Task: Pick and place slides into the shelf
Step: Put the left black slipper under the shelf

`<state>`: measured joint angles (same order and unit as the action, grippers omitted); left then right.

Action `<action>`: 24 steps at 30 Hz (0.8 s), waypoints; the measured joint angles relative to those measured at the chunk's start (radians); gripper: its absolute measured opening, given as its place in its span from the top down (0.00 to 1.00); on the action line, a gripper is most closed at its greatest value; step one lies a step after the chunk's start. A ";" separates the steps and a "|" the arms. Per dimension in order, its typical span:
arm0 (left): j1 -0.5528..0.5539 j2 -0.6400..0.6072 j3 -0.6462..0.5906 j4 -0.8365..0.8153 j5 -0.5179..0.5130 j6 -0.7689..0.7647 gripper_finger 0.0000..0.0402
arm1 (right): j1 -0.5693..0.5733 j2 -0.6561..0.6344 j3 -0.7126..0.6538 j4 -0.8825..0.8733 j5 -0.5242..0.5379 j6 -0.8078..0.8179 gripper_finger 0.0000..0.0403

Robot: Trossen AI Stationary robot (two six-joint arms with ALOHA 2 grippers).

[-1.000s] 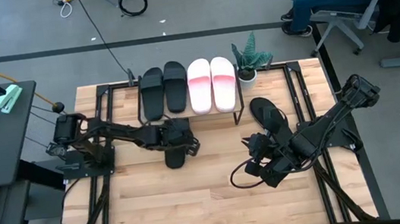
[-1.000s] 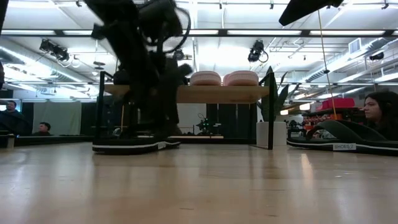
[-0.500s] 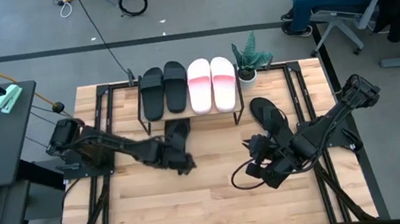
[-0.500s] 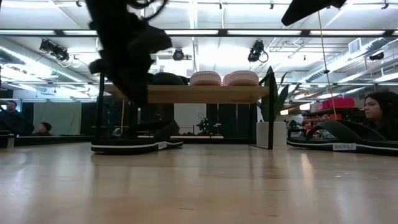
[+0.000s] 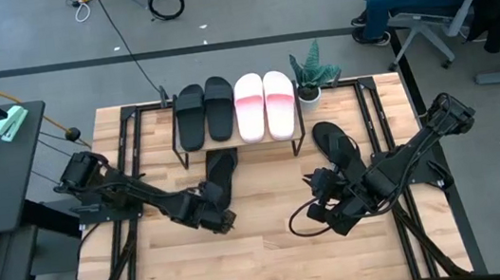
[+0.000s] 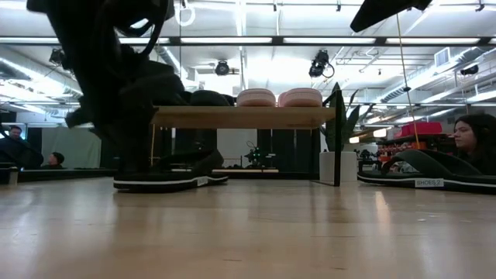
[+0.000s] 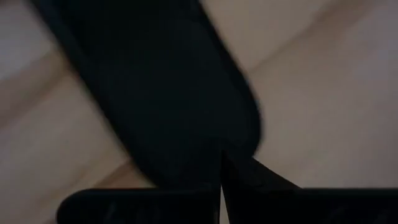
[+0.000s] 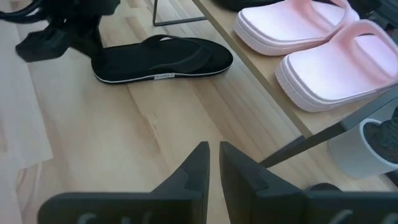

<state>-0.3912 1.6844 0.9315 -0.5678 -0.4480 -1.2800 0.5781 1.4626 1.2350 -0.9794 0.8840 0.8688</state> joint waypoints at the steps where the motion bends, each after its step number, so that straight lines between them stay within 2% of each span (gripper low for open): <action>1: 0.000 0.000 -0.015 0.044 -0.001 0.009 0.99 | 0.000 0.000 0.000 0.000 0.005 -0.005 0.89; 6: 0.034 -0.002 -0.068 0.172 -0.001 0.062 0.98 | -0.009 0.000 0.000 0.000 0.008 -0.006 0.89; 19: 0.225 -0.002 -0.088 0.164 -0.030 0.148 0.98 | -0.035 0.000 0.000 0.000 0.008 -0.005 0.89; 24: 0.271 -0.002 -0.087 0.112 -0.037 0.151 0.99 | -0.035 0.000 0.000 0.000 -0.001 0.006 0.89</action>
<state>-0.1205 1.6821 0.8444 -0.4557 -0.4847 -1.1292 0.5434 1.4628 1.2350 -0.9794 0.8834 0.8749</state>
